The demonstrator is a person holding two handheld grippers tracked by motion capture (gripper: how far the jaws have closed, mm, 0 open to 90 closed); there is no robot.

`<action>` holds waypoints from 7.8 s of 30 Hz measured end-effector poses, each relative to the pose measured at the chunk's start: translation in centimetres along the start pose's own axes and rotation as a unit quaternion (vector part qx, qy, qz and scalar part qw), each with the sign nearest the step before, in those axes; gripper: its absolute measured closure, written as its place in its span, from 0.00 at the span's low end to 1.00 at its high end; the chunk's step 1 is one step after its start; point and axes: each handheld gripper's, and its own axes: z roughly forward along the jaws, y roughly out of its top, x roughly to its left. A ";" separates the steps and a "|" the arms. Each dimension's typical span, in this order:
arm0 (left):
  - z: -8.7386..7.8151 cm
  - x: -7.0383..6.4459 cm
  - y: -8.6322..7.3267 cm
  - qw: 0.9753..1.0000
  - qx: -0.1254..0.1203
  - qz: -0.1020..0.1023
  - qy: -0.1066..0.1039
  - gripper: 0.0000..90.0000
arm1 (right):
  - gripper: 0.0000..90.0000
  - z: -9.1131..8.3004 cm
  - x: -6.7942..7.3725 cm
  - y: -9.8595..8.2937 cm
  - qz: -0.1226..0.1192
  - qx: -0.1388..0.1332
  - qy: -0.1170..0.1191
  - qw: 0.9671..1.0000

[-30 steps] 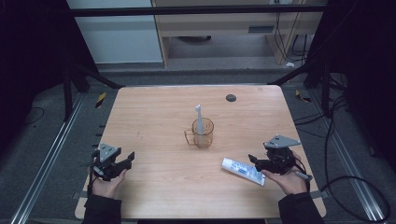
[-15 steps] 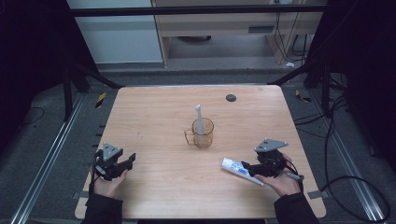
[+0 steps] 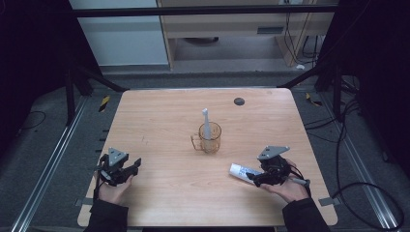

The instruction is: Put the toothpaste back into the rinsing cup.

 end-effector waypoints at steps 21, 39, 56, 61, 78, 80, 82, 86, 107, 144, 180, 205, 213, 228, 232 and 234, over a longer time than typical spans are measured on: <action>0.5 -0.3 0.0 1.000 0.007 0.010 -0.004 0.52 | 0.44 0.5 -0.2 -0.5 0.006 0.004 -0.004 1.000; 0.4 -0.1 0.0 1.000 0.006 0.006 0.000 0.52 | 1.00 -0.1 -3.3 -5.0 0.096 -0.007 -0.101 0.990; 0.4 -0.1 -0.1 1.000 0.005 0.005 0.000 0.52 | 1.00 0.8 -3.2 -5.7 0.083 0.024 -0.080 0.993; 0.4 -0.1 -0.1 1.000 0.006 0.006 0.000 0.52 | 1.00 0.7 -3.1 -5.8 0.081 0.018 -0.076 0.994; 0.2 -0.1 -0.1 1.000 0.002 0.006 0.000 0.52 | 1.00 0.8 -2.3 -6.2 0.075 0.024 -0.060 0.995; 0.2 -0.1 0.0 1.000 0.001 0.006 0.000 0.52 | 1.00 0.8 -1.9 -6.4 0.072 0.025 -0.055 0.996; 0.2 -0.1 0.0 1.000 0.000 0.005 0.000 0.52 | 1.00 0.7 -1.5 -6.6 0.069 0.026 -0.051 0.996; 0.2 -0.1 0.0 1.000 0.000 0.005 0.001 0.52 | 1.00 0.4 -0.8 -6.8 0.062 0.023 -0.043 0.997; 0.1 -0.1 0.0 1.000 -0.001 0.007 0.002 0.52 | 1.00 0.0 2.3 -6.8 0.050 -0.005 0.006 0.999; 0.2 -0.2 0.0 1.000 -0.002 0.006 0.003 0.50 | 1.00 3.0 4.9 -3.4 0.027 -0.024 0.059 0.998; 0.3 0.0 0.0 1.000 -0.002 0.004 0.003 0.50 | 1.00 3.6 -3.2 -1.2 0.116 -0.058 -0.059 0.990; 0.1 0.0 0.1 1.000 -0.005 0.003 0.003 0.50 | 1.00 1.5 -2.4 -3.1 0.094 -0.039 -0.065 0.993; 0.1 0.1 0.0 1.000 -0.006 0.002 0.003 0.50 | 1.00 0.9 -1.8 -3.7 0.092 -0.032 -0.064 0.993; 0.0 0.1 0.1 1.000 -0.007 0.002 0.004 0.49 | 1.00 -0.4 -0.4 -5.1 0.091 -0.032 -0.045 0.994; 0.0 0.1 0.1 1.000 -0.008 0.002 0.004 0.49 | 1.00 -0.5 0.1 -5.3 0.088 -0.030 -0.040 0.995; 0.0 0.1 0.1 1.000 -0.008 0.002 0.004 0.49 | 1.00 -0.5 0.4 -5.4 0.087 -0.030 -0.037 0.995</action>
